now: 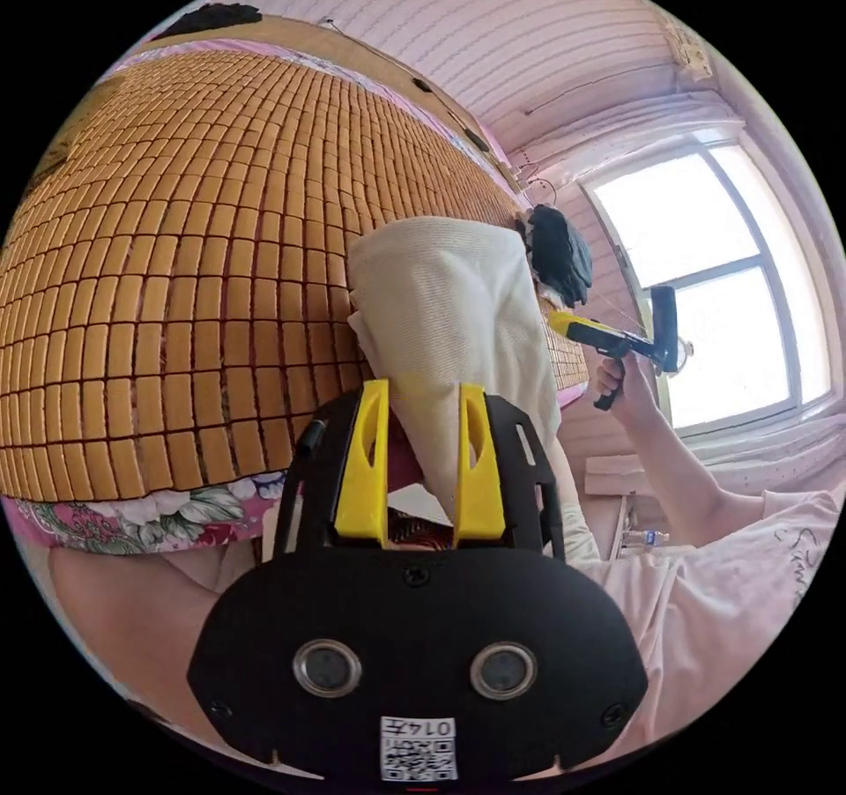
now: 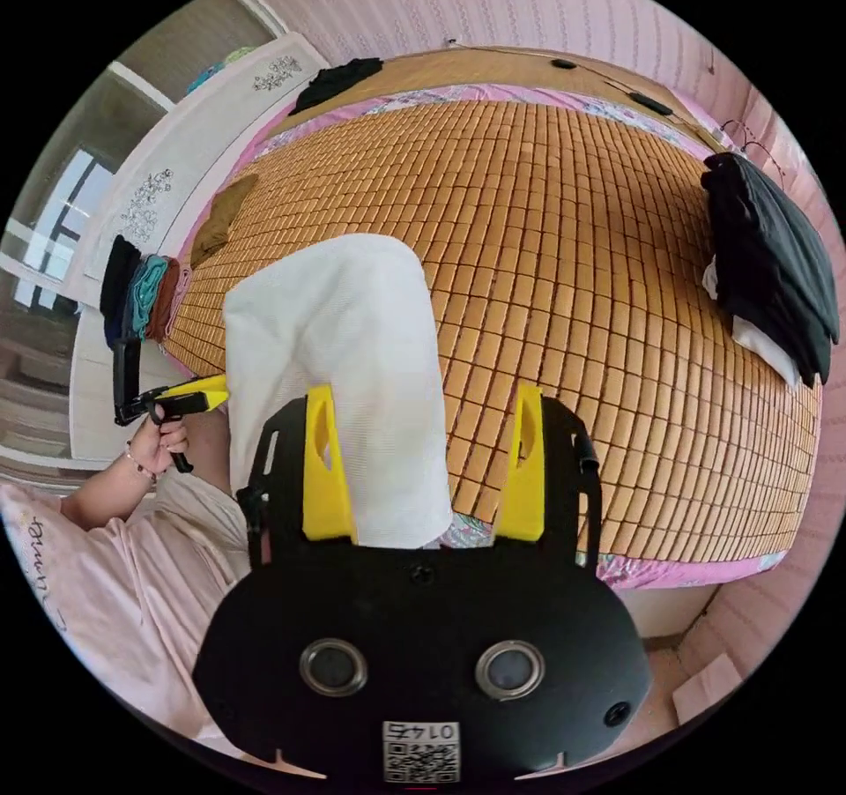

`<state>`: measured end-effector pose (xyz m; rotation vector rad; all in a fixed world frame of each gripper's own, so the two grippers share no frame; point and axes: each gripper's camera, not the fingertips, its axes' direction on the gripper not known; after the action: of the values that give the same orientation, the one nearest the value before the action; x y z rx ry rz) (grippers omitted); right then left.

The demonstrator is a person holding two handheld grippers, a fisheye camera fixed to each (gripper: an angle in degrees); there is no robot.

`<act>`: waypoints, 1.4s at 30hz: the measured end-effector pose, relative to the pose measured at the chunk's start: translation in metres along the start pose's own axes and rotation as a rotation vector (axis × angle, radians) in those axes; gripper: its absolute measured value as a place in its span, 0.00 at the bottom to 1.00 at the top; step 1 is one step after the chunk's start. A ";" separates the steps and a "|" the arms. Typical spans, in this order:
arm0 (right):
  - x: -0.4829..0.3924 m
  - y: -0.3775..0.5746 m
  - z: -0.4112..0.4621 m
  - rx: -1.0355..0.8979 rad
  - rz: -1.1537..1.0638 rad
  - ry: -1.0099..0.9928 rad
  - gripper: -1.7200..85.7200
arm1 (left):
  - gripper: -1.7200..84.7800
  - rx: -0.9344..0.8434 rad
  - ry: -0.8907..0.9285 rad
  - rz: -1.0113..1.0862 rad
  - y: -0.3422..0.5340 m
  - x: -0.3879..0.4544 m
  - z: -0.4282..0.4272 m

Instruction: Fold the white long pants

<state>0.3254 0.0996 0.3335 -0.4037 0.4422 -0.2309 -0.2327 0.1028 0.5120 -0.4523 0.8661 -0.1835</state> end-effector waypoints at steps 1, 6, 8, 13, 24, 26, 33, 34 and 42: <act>0.013 0.006 0.015 -0.043 0.020 -0.089 0.33 | 0.20 -0.020 0.046 -0.039 -0.005 -0.008 0.006; 0.040 0.036 0.069 -0.083 0.080 -0.389 0.28 | 0.19 -0.064 0.126 -0.075 -0.016 -0.029 0.023; 0.037 0.047 0.068 -0.066 0.055 -0.380 0.23 | 0.16 -0.064 0.211 -0.104 -0.015 -0.045 0.021; -0.031 0.057 0.029 -0.005 -0.255 -0.175 0.14 | 0.11 -0.015 0.218 -0.096 -0.009 -0.054 0.006; 0.036 0.063 -0.157 0.410 -0.324 -0.188 0.14 | 0.10 0.121 0.308 0.279 -0.132 0.067 -0.032; 0.112 0.071 -0.212 0.501 -0.177 -0.187 0.14 | 0.10 0.087 0.337 0.436 -0.193 0.143 -0.014; 0.319 0.075 -0.300 0.598 0.497 0.074 0.20 | 0.13 -0.040 0.187 0.620 -0.311 0.347 0.103; 0.346 0.081 -0.287 0.620 0.689 0.088 0.17 | 0.12 -0.033 0.122 0.596 -0.324 0.359 0.137; 0.349 0.036 -0.185 0.524 0.502 -0.014 0.01 | 0.12 -0.165 0.038 0.444 -0.320 0.321 0.222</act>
<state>0.5531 -0.0337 0.0367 0.2227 0.4376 0.1467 0.1512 -0.2214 0.5601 -0.3996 1.0014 0.2903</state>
